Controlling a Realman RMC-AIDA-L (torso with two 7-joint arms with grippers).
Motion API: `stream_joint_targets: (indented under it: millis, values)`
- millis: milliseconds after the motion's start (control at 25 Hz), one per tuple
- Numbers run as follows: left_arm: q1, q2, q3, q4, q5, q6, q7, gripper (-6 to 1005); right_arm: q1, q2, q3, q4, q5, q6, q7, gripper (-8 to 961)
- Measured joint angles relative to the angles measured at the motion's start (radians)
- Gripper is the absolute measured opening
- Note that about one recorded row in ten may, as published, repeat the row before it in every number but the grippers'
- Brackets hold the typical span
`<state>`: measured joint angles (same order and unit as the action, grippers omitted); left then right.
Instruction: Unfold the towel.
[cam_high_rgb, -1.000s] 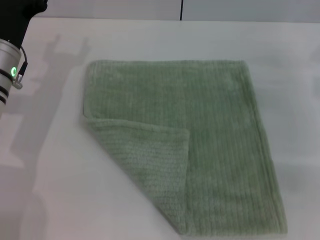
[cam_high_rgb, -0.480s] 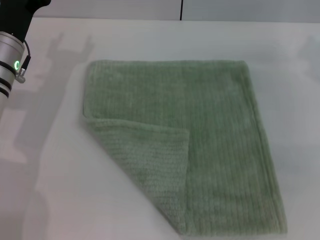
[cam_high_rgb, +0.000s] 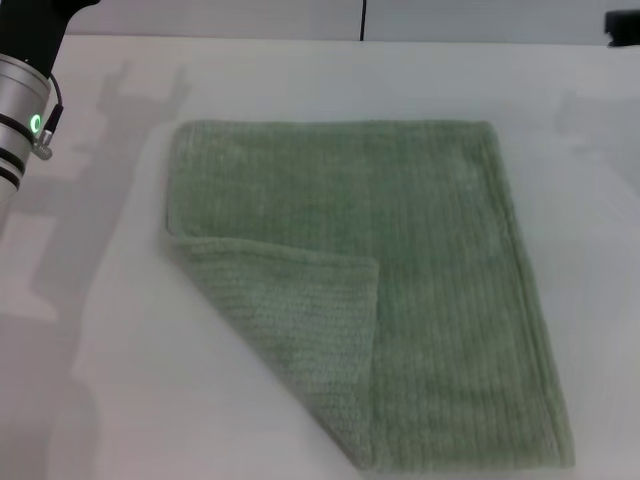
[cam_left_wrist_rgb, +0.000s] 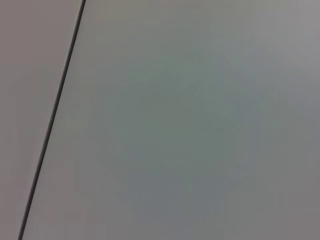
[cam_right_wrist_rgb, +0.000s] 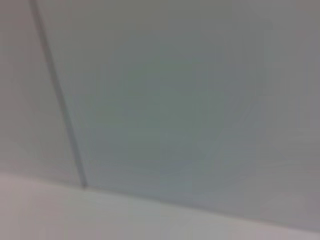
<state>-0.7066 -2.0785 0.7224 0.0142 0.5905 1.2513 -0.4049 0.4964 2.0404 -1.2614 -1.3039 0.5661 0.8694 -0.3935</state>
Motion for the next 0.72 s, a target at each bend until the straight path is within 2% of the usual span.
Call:
stream_joint_targets:
  millis: [120,160,240,360,480,560,720]
  values:
    - [-0.001,0.0,0.0,0.0,0.0,0.0,0.0,762,0.055,-0.016,0.011,0.042,0.005,0.085,-0.023,2]
    - [-0.002,0.0,0.001,0.0,0.0,0.0,0.0,761,0.096,-0.021,0.039,0.086,0.011,0.138,-0.06,2]
    - [-0.002,0.0,0.001,0.0,0.0,0.0,0.0,759,0.115,-0.021,0.058,0.11,0.012,0.161,-0.078,2]
    - [-0.003,0.0,0.004,0.0,0.0,0.0,0.0,757,0.2,-0.022,0.145,0.223,0.013,0.241,-0.183,2]
    - [-0.003,0.0,0.005,0.0,0.0,0.0,0.0,754,0.232,-0.024,0.171,0.276,0.014,0.263,-0.229,2]
    - [-0.004,0.0,0.006,0.0,0.0,0.003,-0.002,753,0.275,-0.032,0.193,0.358,0.017,0.281,-0.276,3]
    - [-0.004,0.0,0.006,-0.002,0.0,0.004,-0.003,749,0.313,-0.041,0.215,0.442,0.03,0.297,-0.322,3]
